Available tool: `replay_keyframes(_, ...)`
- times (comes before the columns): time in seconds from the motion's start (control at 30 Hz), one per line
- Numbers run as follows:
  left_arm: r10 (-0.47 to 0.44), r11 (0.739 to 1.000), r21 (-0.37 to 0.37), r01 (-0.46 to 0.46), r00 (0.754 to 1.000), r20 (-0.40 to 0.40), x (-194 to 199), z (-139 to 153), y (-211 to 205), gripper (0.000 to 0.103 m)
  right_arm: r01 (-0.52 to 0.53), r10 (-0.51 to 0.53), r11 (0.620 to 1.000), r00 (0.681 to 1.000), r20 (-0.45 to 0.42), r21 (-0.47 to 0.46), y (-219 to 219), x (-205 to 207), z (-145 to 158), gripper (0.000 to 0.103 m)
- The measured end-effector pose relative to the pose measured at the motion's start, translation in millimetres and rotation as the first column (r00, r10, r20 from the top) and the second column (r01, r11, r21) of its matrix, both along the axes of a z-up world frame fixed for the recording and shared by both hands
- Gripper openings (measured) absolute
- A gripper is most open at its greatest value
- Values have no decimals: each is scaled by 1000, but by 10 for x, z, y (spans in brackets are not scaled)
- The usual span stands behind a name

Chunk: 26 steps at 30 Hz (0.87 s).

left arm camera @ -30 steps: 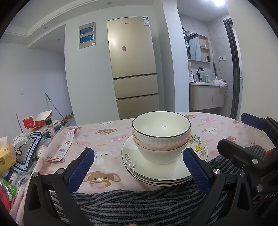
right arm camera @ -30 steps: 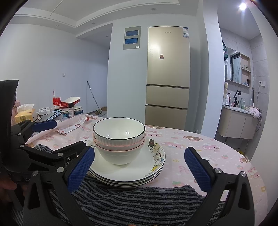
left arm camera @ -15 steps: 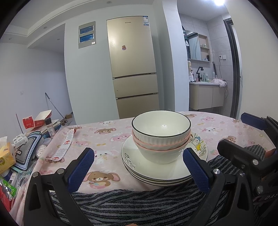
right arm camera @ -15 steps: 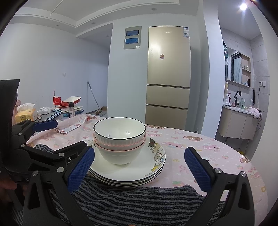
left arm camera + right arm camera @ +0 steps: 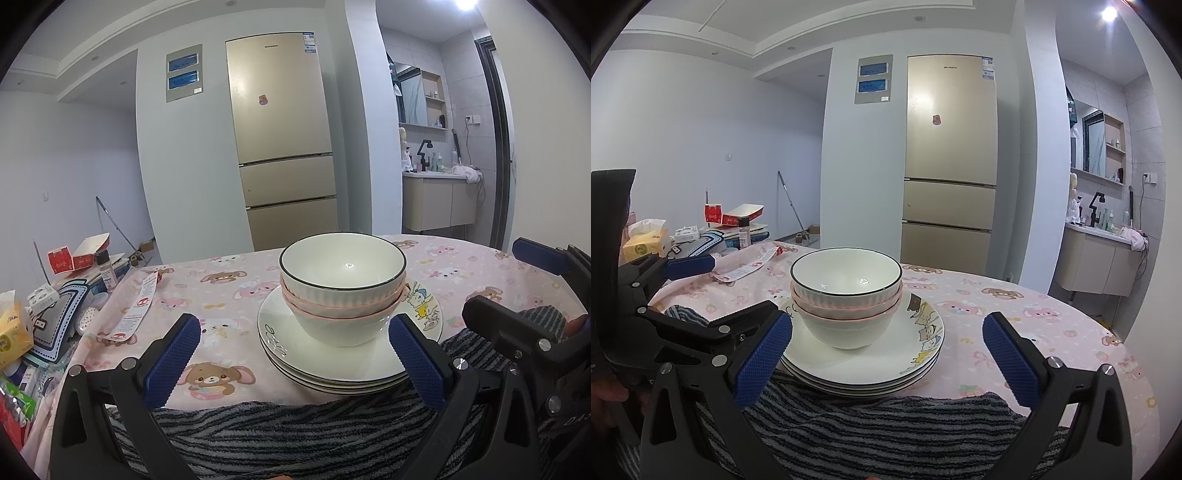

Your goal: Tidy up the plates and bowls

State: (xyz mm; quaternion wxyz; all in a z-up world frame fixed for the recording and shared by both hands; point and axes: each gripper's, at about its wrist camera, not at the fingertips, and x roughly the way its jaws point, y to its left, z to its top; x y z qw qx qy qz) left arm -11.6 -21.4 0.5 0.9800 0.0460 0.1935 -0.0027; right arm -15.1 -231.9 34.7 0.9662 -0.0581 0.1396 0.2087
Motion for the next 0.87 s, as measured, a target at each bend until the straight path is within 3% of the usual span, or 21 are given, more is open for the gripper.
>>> replay_keyframes(0.87, 8, 1000, 6, -8, 1000, 2, -5, 4, -13, 103, 5, -5, 1000, 1000, 1, -4, -5, 9, 14, 103)
